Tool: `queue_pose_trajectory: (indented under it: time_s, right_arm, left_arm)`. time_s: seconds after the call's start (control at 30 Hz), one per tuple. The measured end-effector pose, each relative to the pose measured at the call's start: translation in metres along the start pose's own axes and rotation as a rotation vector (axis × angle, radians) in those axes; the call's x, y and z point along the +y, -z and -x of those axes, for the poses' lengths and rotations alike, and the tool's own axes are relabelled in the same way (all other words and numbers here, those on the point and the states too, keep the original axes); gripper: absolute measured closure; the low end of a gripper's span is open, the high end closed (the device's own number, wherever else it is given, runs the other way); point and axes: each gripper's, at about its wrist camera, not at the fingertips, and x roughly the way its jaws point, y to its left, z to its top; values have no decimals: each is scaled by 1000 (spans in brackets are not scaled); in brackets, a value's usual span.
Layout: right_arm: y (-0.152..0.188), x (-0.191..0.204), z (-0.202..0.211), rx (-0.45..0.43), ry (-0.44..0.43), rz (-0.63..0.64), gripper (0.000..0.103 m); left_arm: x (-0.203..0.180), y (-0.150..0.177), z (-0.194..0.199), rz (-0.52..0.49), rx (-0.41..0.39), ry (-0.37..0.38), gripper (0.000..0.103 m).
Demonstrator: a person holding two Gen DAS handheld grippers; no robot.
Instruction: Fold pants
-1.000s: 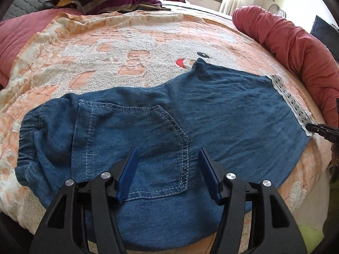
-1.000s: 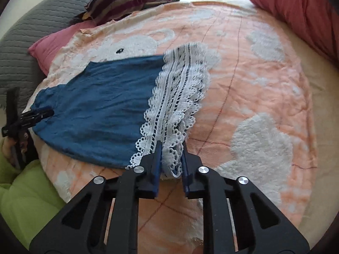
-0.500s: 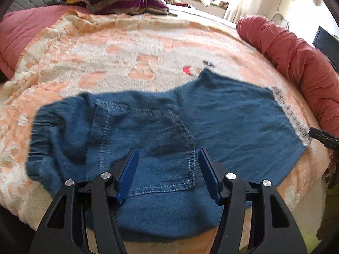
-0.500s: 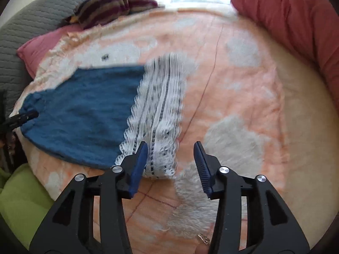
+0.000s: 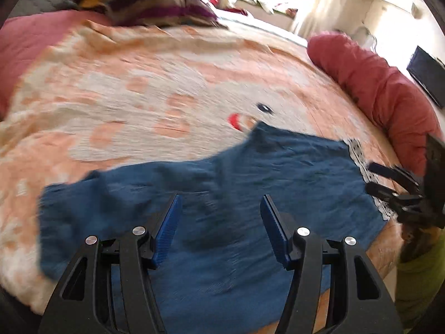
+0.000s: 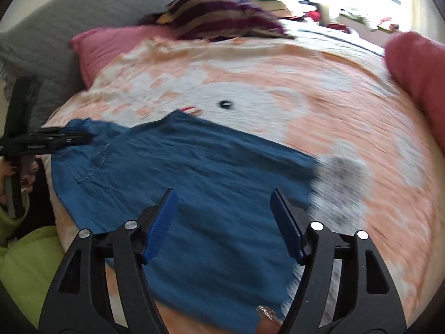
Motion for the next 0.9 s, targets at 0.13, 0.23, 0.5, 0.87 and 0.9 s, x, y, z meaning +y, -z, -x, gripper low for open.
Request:
queue_pose_trajectory:
  time_s: [0.13, 0.23, 0.5, 0.87, 0.9]
  right_arm:
    - [-8, 2, -36, 85, 3, 16, 37]
    - [-2, -16, -52, 147, 64, -44, 36]
    - [17, -54, -40, 134, 140, -166, 32]
    - [18, -43, 2, 28, 137, -168, 25]
    - [19, -42, 7, 18, 139, -166, 24]
  left_arm:
    - [-4, -8, -34, -14, 68, -5, 46]
    - [5, -8, -47, -10, 84, -46, 46]
    - [48, -3, -32, 85, 11, -32, 56]
    - [37, 11, 6, 60, -54, -26, 31]
    - [31, 14, 13, 32, -66, -52, 29]
